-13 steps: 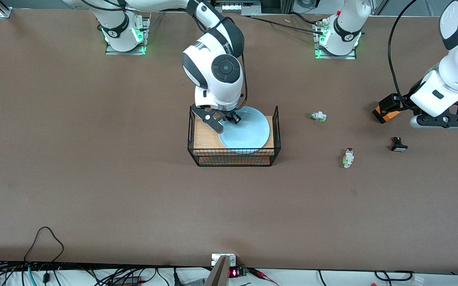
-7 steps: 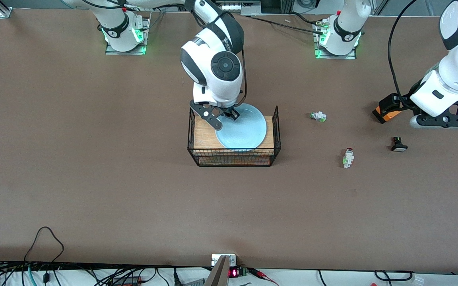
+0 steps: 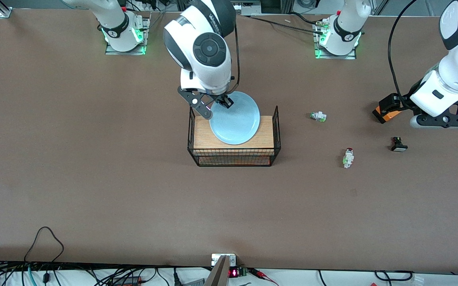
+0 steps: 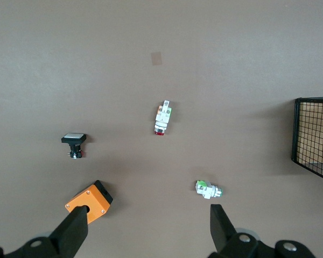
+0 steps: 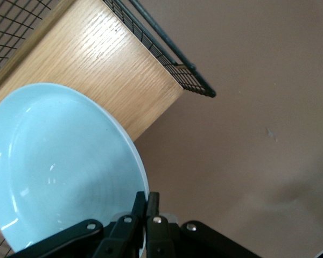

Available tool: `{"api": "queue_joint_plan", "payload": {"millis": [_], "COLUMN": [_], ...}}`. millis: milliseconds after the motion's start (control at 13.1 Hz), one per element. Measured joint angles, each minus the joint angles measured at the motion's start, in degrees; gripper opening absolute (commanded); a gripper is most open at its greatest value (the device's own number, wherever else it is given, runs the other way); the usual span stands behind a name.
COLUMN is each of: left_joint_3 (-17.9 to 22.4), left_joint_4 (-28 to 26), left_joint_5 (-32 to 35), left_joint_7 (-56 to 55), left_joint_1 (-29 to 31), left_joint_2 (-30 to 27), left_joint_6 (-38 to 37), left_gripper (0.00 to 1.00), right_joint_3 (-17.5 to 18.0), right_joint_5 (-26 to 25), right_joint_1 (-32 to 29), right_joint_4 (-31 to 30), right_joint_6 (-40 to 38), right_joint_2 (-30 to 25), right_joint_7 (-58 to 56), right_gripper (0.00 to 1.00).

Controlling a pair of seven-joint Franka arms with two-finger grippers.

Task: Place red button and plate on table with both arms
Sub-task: 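Lift the blue plate off the basket with the right gripper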

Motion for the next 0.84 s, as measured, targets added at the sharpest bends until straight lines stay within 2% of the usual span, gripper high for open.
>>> {"api": "queue_joint_plan", "payload": {"millis": [152, 381, 685, 838], "left_joint_3": [0.0, 0.0, 0.0, 0.0], "left_joint_4": [0.0, 0.0, 0.0, 0.0], "left_joint_5": [0.0, 0.0, 0.0, 0.0], "left_joint_7": [0.0, 0.0, 0.0, 0.0], "left_joint_1": [0.0, 0.0, 0.0, 0.0], "left_joint_2": [0.0, 0.0, 0.0, 0.0], "left_joint_6": [0.0, 0.0, 0.0, 0.0], "left_gripper": [1.00, 1.00, 1.00, 1.00], "right_joint_3": [-0.1, -0.1, -0.1, -0.1], "right_joint_5": [3.7, 5.8, 5.4, 3.0], "right_joint_1": [-1.7, -3.0, -3.4, -3.8], "right_joint_4": [0.1, 0.1, 0.1, 0.1], "right_joint_6": [-0.4, -2.4, -12.2, -15.3], "right_joint_2": [-2.1, -5.3, -8.9, -10.0], "right_joint_7": [1.2, 2.6, 0.6, -2.9], "right_gripper": [0.00, 0.00, 0.00, 0.00]}}
